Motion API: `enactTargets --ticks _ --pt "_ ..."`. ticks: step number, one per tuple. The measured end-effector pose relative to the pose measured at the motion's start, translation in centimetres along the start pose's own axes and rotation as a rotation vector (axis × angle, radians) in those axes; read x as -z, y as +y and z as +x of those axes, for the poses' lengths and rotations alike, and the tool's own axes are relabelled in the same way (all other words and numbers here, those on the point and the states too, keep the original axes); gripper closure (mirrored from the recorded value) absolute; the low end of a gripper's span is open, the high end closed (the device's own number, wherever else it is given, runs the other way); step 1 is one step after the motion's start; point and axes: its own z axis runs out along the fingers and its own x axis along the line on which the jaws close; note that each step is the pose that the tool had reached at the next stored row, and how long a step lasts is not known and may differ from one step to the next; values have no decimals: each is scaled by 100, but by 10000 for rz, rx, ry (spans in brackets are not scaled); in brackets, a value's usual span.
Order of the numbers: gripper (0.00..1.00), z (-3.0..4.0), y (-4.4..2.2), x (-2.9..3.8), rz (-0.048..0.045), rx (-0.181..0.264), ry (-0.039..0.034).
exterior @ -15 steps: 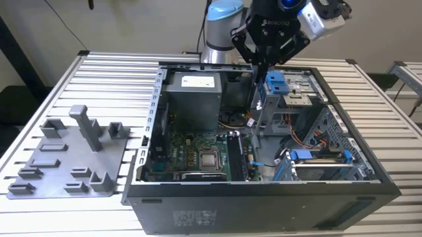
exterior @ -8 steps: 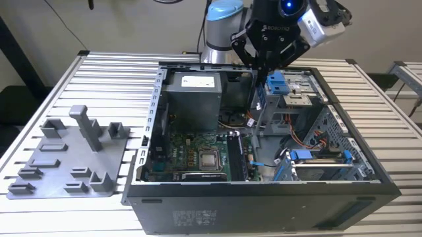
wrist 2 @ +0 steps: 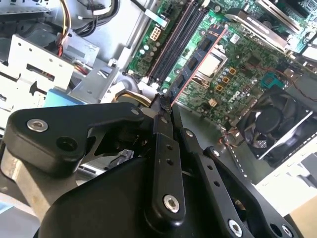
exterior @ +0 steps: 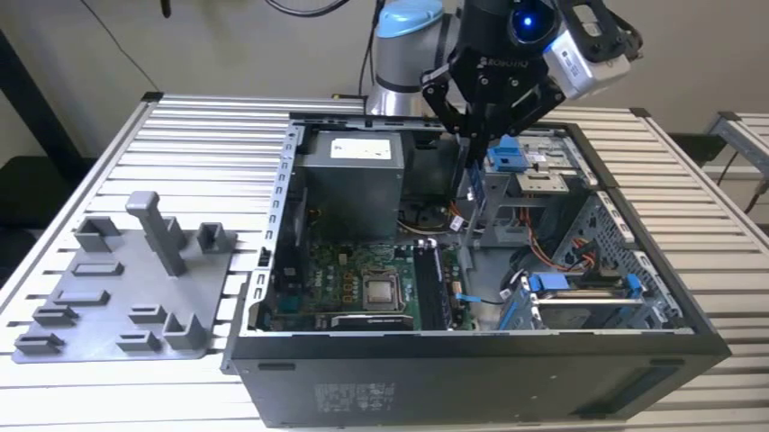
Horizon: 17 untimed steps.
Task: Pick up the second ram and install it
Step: 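Insert the second ram into the second slot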
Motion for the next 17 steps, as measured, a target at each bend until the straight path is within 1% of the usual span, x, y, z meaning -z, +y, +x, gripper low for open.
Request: enactTargets --ticks 12,15,16,17 --pt "86 0 -10 -10 15 1 3" --pt "86 -1 -11 -24 58 3 -1" --pt "86 0 -11 -30 83 2 -2" --pt "86 0 -11 -35 128 3 -3"
